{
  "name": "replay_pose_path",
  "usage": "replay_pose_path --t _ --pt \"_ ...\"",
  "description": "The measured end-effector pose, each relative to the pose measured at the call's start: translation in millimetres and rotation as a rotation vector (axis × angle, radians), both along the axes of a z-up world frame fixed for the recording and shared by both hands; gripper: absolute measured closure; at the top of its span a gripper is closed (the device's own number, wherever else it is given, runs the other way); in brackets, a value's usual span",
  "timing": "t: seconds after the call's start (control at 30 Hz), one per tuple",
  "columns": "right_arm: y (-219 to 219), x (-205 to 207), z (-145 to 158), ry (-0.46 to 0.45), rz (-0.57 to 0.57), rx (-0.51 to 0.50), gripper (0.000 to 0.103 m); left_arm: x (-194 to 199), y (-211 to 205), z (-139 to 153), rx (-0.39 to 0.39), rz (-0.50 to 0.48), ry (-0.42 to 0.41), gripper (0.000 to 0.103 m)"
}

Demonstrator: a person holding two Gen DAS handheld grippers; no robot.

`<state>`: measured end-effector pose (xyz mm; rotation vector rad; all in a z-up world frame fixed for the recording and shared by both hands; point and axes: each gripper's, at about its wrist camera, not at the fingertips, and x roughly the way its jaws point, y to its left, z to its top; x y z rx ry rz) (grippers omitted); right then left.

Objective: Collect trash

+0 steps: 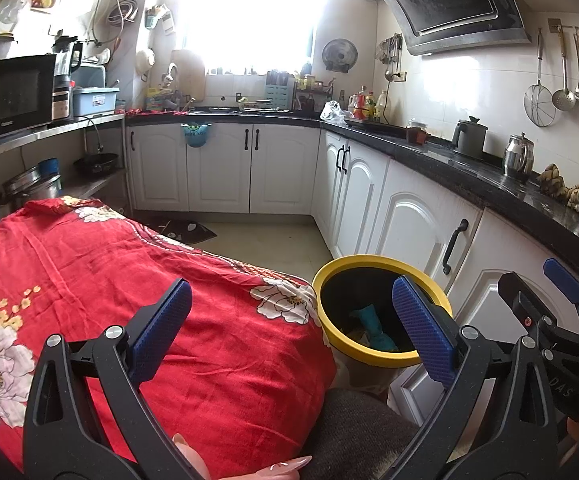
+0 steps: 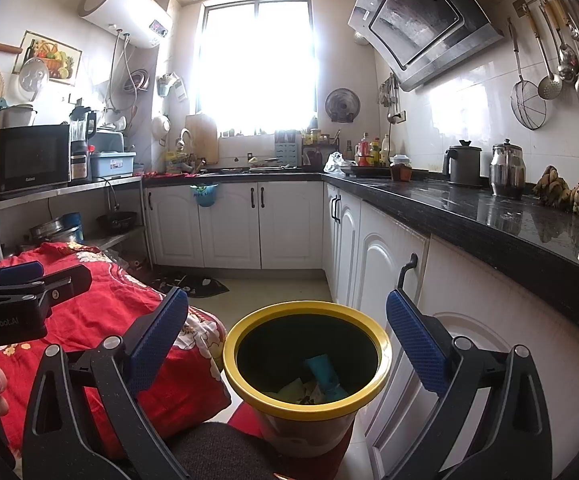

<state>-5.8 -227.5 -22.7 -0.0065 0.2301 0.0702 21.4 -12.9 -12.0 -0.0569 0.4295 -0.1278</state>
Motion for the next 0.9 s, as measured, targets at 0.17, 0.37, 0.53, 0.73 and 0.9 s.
replay_pose_path --t 0.17,0.37,0.53,0.73,0.9 --pt "0.4 -0.5 -0.1 0.004 -0.003 0.002 0.006 0.2 -0.5 -0.2 0.001 -0.001 0.001 0.011" --pt "0.6 0.1 0.5 0.003 0.004 -0.003 0.006 0.1 -0.7 1.1 0.011 -0.002 0.007 0.011" --pt "4.7 7.3 3.6 0.032 0.030 -0.001 0.006 -4.5 9.8 5.6 0.011 0.025 -0.007 0.011" --pt "51.9 16.2 16.7 0.014 0.197 -0.043 0.006 -13.7 71.7 6.7 -0.077 0.135 0.067 0.011" --pt "169.0 23.0 21.6 0.062 0.582 -0.075 0.006 -58.3 200.5 -1.9 -0.104 0.502 0.165 0.011"
